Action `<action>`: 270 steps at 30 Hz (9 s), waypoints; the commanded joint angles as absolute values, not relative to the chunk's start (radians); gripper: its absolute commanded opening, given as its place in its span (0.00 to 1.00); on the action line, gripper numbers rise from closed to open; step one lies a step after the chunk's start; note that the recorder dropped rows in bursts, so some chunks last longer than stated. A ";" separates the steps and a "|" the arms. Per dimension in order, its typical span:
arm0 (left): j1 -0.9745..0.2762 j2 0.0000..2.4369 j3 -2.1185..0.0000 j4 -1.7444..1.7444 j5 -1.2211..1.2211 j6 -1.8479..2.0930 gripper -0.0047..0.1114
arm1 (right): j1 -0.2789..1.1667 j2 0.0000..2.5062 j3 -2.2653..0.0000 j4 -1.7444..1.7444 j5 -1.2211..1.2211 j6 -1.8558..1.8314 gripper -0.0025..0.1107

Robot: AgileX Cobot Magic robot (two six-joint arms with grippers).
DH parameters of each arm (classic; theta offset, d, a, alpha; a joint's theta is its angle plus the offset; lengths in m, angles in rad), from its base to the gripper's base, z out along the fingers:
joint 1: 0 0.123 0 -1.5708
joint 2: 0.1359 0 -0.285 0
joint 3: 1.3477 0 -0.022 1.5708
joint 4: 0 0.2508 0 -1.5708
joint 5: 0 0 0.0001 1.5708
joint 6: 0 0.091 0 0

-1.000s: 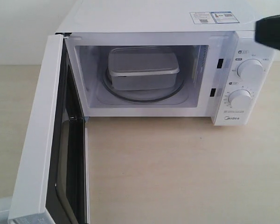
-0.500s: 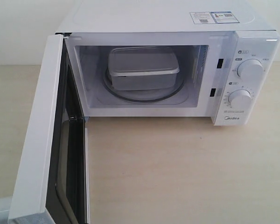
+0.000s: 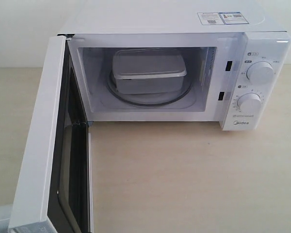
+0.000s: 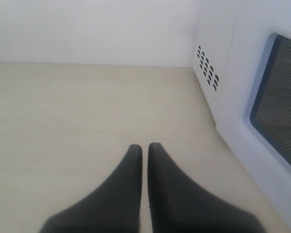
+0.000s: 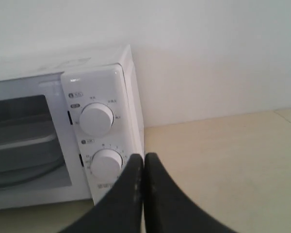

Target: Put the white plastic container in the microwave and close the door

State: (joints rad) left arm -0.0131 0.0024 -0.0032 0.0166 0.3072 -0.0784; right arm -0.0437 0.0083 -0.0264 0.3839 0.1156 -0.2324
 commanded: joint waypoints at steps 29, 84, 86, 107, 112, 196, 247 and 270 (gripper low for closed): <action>-0.010 0.000 0.000 0.012 0.306 -0.082 0.08 | -0.050 0.000 0.000 -0.114 0.148 0.241 0.02; -0.010 0.000 0.000 0.012 0.306 -0.082 0.08 | -0.050 0.000 0.000 -0.006 0.343 -0.010 0.02; -0.010 0.000 0.000 0.012 0.306 -0.082 0.08 | -0.050 0.000 0.000 -0.006 0.343 -0.010 0.02; -0.010 0.000 -0.153 0.000 0.415 -0.090 0.08 | -0.050 0.000 0.000 0.000 0.343 -0.008 0.02; -0.010 0.000 -0.329 -0.030 0.450 -0.090 0.08 | -0.050 0.000 0.000 0.000 0.343 -0.005 0.02; -0.012 0.938 -0.705 -0.961 1.128 1.055 0.08 | -0.050 0.000 0.000 0.010 0.349 -0.006 0.02; -0.560 1.353 -0.972 -0.950 0.583 1.054 0.08 | -0.050 0.000 0.000 0.010 0.349 -0.006 0.02; -0.560 1.248 -0.972 -0.945 0.652 1.047 0.08 | -0.050 0.014 -0.373 -0.448 -0.184 0.709 0.02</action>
State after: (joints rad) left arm -0.5537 1.2787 -0.9637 -0.9436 0.6735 1.0474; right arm -0.0454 0.0023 -0.2385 -0.2984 -0.3222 0.5113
